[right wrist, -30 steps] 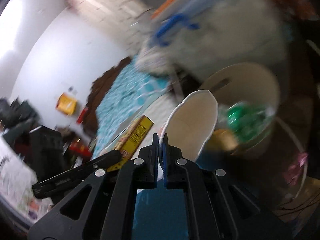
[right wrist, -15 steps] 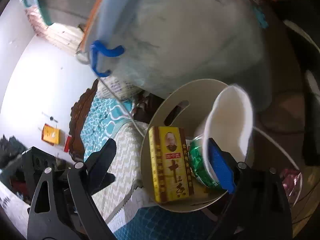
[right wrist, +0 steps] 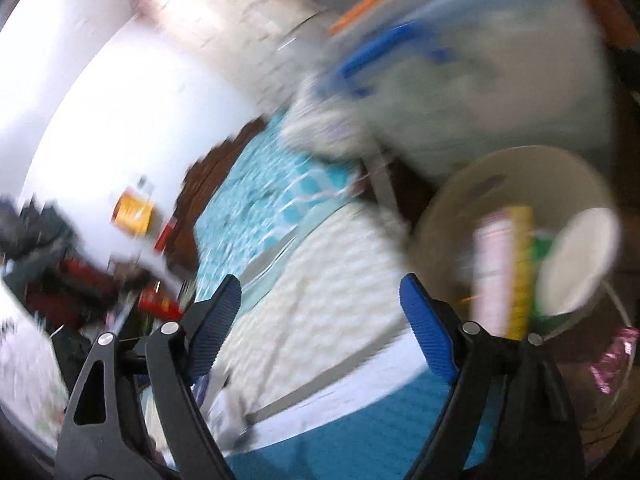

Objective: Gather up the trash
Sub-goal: 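Carry the spice box and pink cup to the wastebasket and release them, then grasp the crumpled tissue with the left gripper while the right grasps the red-white wrapper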

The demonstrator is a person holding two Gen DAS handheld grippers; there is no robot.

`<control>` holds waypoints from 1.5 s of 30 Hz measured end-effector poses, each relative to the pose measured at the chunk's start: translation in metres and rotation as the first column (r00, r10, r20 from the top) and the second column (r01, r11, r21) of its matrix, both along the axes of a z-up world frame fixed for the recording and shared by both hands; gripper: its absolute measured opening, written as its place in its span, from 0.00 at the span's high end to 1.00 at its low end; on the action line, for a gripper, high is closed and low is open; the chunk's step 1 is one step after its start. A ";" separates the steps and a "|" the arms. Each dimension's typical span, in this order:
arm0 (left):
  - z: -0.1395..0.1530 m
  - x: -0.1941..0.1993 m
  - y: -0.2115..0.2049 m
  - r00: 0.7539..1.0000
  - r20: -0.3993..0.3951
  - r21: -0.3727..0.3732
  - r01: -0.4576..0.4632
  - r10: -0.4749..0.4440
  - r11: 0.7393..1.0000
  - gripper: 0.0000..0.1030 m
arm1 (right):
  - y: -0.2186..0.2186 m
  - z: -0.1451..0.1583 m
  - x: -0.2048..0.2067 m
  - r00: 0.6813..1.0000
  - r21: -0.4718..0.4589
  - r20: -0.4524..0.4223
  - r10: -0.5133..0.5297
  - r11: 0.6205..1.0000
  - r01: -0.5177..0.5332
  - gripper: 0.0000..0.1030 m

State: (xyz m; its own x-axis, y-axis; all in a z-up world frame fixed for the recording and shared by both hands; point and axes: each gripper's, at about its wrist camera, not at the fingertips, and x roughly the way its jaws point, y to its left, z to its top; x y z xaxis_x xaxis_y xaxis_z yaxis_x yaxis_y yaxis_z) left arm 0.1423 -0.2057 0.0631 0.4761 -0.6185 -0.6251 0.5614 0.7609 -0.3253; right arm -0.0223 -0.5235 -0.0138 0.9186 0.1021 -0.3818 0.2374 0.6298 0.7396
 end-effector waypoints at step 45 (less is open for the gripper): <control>-0.081 0.089 0.236 0.851 -0.068 0.136 -0.509 0.521 0.850 0.70 | 0.362 0.051 0.291 0.609 -0.195 -0.423 0.671 0.589 -0.784 0.60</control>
